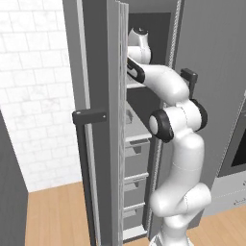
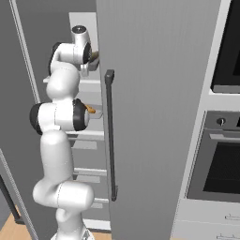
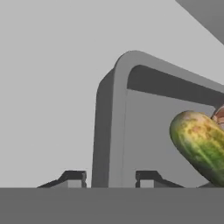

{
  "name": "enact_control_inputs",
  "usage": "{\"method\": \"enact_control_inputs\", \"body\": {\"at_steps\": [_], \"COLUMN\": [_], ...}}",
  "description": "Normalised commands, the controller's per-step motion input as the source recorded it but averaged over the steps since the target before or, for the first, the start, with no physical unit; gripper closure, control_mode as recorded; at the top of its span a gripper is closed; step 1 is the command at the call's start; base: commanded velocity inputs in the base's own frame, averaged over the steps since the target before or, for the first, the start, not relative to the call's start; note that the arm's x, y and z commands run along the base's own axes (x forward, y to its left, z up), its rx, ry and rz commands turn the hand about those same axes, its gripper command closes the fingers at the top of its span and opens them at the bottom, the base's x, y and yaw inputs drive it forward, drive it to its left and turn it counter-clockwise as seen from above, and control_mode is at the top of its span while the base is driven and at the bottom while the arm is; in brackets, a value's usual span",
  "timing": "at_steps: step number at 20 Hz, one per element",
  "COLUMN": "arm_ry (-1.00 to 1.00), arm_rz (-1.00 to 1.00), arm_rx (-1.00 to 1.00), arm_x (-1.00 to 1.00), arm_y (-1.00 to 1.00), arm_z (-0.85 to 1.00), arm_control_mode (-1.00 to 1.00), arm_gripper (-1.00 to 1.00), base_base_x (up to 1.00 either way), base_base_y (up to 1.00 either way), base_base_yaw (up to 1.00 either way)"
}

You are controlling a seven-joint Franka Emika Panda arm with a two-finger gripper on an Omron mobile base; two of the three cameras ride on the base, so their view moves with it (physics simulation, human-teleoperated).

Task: Take the meat container that has the chicken drumstick and place it on the second highest rack of the freezer. Then take the vegetable container that has the garlic and cucumber and place it on the highest rack of the freezer.

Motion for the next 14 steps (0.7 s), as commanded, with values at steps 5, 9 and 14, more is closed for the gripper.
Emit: {"method": "enact_control_inputs", "body": {"at_steps": [5,9,14], "arm_ry": [-0.07,-0.37,-0.33], "arm_rz": [0.0,0.0,0.0], "arm_rx": [0.0,0.0,0.0], "arm_x": [-0.18,-0.97,-1.0], "arm_y": [-0.01,-0.1,-0.02], "arm_z": [0.0,0.0,-0.12], "arm_control_mode": [-1.0,-1.0,-1.0], "arm_gripper": [-1.0,-1.0,-1.0], "base_base_x": [0.0,0.0,0.0], "base_base_y": [0.0,0.0,0.0], "base_base_yaw": [0.0,0.0,0.0]}}
